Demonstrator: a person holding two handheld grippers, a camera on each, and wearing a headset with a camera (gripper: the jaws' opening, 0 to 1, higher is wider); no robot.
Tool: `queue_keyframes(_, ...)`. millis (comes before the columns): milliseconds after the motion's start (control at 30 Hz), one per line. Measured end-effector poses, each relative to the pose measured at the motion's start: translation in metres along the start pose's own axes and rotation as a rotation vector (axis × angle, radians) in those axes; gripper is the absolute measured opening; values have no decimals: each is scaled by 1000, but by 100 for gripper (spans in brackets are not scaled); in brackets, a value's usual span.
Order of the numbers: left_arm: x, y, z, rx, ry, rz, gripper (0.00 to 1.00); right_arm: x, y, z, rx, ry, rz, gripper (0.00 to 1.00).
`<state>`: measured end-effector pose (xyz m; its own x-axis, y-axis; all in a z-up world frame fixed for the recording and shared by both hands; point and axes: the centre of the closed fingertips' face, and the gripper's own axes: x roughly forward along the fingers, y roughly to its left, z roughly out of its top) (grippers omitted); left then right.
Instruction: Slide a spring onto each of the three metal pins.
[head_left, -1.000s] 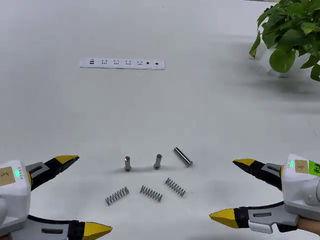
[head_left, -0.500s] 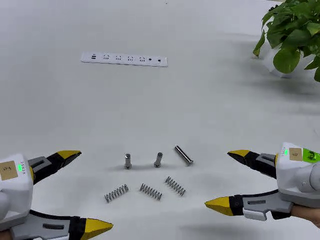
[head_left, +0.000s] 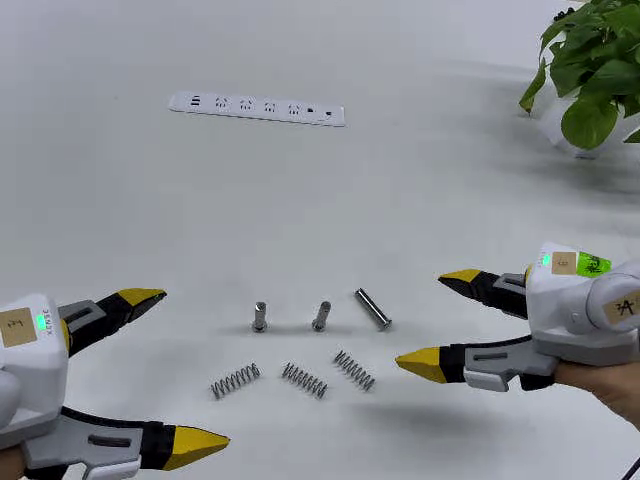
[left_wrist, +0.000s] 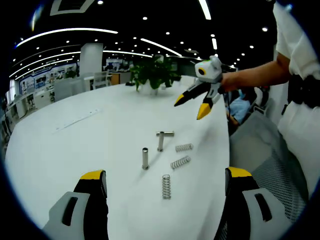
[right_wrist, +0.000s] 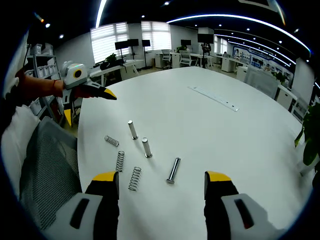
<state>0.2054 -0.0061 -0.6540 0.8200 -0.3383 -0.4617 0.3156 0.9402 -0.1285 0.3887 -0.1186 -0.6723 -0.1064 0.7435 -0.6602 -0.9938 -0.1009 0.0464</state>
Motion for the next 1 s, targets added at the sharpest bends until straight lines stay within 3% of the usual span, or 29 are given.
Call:
queue_keyframes(133, 1, 1, 1, -1, -2, -3, 100, 10, -8, 3, 38, 41, -13, 64)
queue_keyframes(300, 2, 4, 1, -6, -8, -1, 100, 22, -16, 11, 51, 48, -30, 57)
queue_keyframes(600, 3, 7, 2, -23, -20, 5, 100, 44, -28, 5, 108, 137, -55, 41)
queue_keyframes(1000, 3, 11, 1, -43, -28, 16, 100, 70, -26, -1, 148, 222, -29, 31)
